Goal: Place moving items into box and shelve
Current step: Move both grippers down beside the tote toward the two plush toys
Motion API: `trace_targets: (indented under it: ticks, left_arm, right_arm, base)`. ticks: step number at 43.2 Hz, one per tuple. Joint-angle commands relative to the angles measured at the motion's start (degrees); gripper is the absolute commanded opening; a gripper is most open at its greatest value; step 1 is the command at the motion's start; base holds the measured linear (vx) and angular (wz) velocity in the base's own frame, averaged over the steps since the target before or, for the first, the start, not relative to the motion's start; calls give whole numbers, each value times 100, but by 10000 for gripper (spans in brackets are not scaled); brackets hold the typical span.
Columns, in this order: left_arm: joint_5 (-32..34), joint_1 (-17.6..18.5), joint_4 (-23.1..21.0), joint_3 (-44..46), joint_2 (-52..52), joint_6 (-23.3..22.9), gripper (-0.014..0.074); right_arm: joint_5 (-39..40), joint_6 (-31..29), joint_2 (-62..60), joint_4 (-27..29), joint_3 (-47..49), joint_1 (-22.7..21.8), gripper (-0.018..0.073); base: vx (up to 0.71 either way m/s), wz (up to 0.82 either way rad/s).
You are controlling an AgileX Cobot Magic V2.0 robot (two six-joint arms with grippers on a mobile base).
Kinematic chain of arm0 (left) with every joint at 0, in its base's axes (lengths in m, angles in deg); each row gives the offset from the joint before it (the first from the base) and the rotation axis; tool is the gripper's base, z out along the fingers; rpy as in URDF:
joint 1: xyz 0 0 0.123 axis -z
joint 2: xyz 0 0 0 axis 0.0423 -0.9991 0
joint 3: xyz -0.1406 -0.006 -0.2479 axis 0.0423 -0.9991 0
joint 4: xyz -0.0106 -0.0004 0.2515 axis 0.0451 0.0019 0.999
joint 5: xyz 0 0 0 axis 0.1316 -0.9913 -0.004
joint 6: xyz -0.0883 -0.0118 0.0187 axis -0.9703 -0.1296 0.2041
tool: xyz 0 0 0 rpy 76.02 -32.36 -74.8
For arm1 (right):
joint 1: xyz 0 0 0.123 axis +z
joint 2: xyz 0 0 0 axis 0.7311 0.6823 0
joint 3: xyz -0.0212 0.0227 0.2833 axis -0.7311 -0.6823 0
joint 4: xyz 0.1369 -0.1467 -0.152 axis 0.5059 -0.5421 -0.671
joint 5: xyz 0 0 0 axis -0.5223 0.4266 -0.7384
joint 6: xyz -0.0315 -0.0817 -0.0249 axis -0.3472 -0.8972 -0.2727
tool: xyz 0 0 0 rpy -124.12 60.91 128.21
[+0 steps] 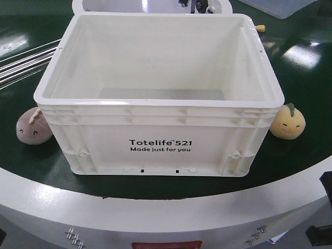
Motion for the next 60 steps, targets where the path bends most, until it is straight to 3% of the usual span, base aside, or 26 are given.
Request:
trace_targets:
  ticks: [1, 16, 22, 23, 33, 42, 50, 51, 60]
  left_arm:
    - [550, 20, -53, -43, 73, -7, -7]
    - [773, 20, -53, -43, 73, -7, -7]
    - [1216, 20, -53, -14, 73, -7, -7]
    - [1728, 20, -53, -13, 73, 119, -7]
    - [1663, 20, -53, 13, 62, 130, -7]
    - [1589, 20, -57, 404, -342, 137, -7]
    - [1594, 20, -103, 1043, -1448, 137, -7]
    - [1677, 20, -103, 2296, -3439, 145, -7]
    - [2000, 20, -97, 3190, -4797, 145, -7]
  right_arm:
    - [473, -6, -50, -30, -17, -29, -8]
    - [507, 1, -50, -17, -17, -29, -8]
    - [617, 56, -50, 127, -17, -29, -8]
    - [1231, 50, -50, 121, -17, -29, -8]
    - [1712, -152, -50, 84, -6, -29, -8]
    - [1409, -270, 95, 84, 421, -29, -8]
    - [1062, -786, 820, 79, 1140, -29, -8]
    - [964, -896, 2434, 79, 2198, -29, -8]
    - [1321, -891, 3686, 84, 2867, -29, -8]
  base:
    - [0, 0]
    - [0, 0]
    - [0, 0]
    - [0, 0]
    - [0, 0]
    - [0, 0]
    - [0, 0]
    - [0, 0]
    - [0, 0]
